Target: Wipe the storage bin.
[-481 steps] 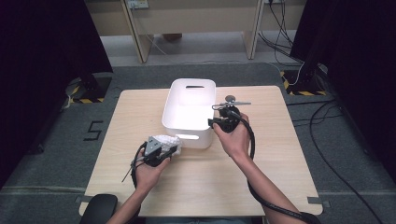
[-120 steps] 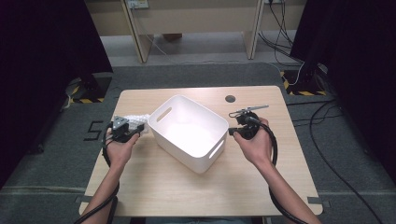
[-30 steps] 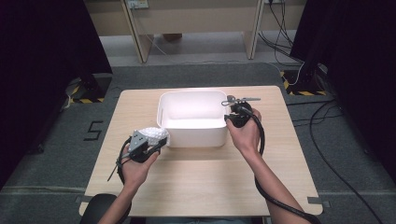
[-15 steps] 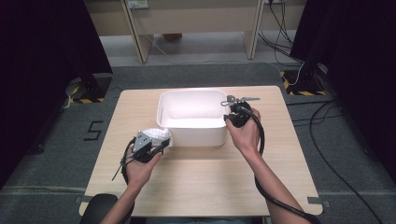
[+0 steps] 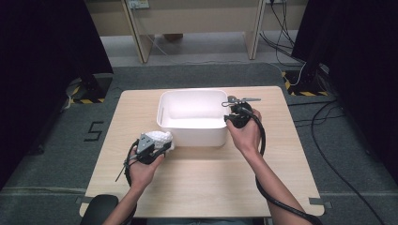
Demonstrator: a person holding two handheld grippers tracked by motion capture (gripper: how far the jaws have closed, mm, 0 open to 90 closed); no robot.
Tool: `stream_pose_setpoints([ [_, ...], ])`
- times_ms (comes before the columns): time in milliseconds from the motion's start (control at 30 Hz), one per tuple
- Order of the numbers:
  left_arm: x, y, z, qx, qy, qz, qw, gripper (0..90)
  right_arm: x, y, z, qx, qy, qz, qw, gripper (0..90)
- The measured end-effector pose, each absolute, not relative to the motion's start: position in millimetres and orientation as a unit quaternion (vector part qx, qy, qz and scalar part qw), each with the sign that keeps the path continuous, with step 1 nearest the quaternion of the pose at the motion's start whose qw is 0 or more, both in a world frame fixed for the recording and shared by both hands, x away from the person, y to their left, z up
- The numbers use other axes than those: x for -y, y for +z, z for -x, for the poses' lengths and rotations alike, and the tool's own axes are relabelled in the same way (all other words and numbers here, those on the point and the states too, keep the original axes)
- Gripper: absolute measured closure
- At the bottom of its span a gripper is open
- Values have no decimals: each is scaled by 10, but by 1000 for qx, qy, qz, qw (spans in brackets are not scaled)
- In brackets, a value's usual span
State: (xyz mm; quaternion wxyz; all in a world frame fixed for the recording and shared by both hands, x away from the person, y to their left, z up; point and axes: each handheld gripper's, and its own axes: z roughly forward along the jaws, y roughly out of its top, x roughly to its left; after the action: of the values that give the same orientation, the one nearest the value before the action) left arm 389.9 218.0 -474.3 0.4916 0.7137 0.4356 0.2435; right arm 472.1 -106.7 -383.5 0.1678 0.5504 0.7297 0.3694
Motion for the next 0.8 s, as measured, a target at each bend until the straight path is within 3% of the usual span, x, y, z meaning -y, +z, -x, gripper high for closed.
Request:
stream_pose_setpoints([
  [800,-2149,-4935,-3980,-445,227,-728,471,747,1063,-3835,-4715,-730,370,-549,169,772],
])
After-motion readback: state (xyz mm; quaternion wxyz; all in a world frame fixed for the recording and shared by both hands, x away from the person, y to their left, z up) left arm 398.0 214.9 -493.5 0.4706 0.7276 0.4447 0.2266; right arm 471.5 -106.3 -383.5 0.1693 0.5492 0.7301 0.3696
